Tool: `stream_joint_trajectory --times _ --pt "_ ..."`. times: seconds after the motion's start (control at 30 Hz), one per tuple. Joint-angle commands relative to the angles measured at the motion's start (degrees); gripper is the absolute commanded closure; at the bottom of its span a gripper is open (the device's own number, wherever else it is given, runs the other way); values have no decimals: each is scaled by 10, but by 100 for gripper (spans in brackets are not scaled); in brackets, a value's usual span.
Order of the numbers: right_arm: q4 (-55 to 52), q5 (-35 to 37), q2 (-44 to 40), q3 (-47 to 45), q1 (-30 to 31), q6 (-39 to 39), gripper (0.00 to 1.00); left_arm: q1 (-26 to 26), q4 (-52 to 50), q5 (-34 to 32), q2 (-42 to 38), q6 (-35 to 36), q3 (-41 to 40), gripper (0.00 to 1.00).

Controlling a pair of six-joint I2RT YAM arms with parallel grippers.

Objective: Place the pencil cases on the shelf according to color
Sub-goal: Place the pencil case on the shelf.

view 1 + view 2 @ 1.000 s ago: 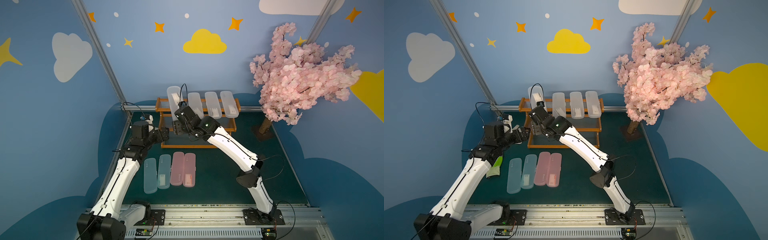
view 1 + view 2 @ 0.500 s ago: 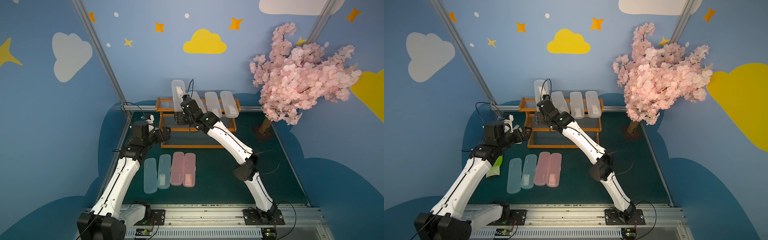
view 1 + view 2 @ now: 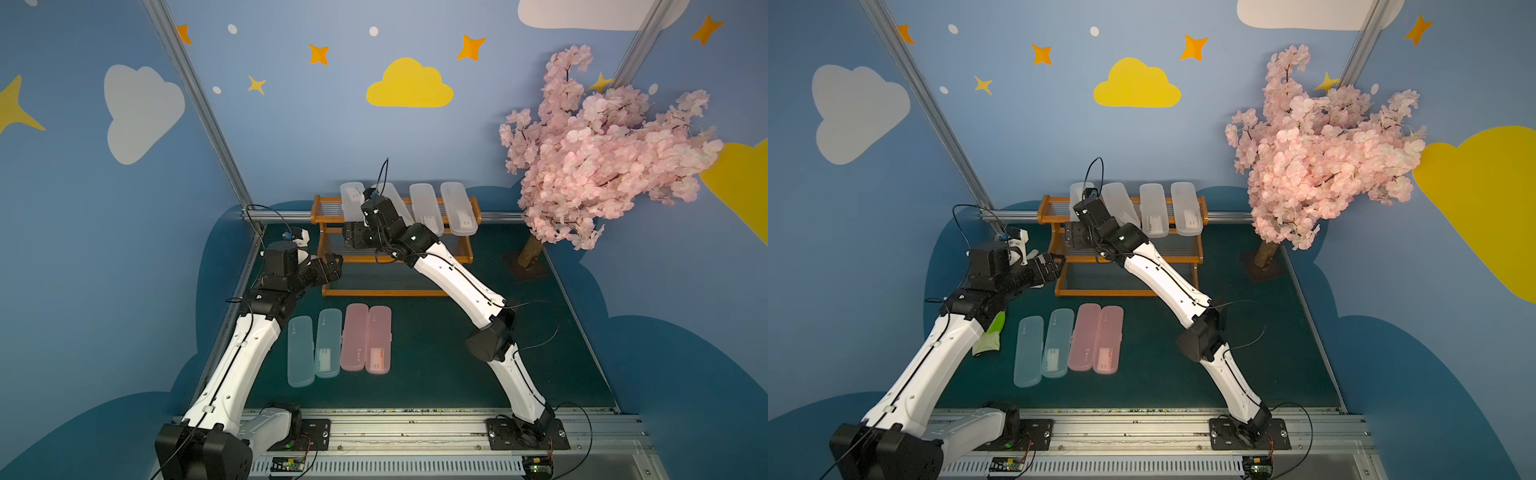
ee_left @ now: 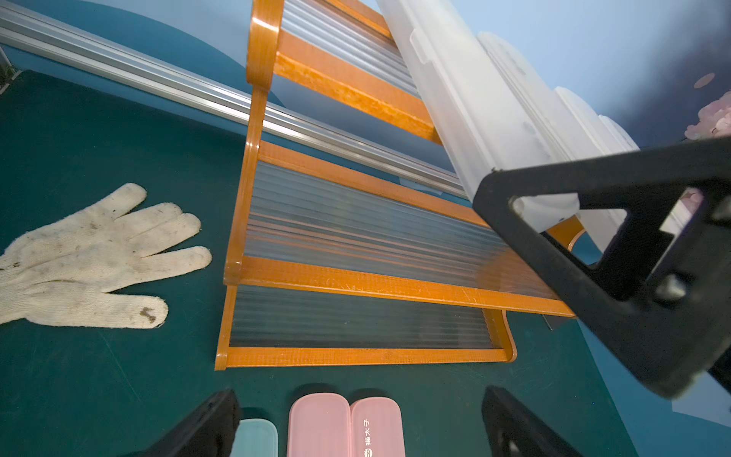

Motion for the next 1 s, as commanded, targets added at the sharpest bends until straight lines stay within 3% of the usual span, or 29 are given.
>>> stream_joint_trajectory --times 0.0,0.3,0.53,0.73,0.97 --pt "17 -11 -6 13 6 4 11 -1 10 5 3 2 -7 0" --pt "2 7 -63 -24 11 3 8 -2 10 3 6 7 -9 0" --pt "-22 -7 -166 -62 18 -7 5 -23 16 -25 -7 31 -18 0" --pt "-14 23 -320 -251 29 -2 5 -85 15 -85 -25 69 -31 0" --pt "41 73 -513 -586 45 50 5 -87 -69 -63 -50 -19 -38 0"
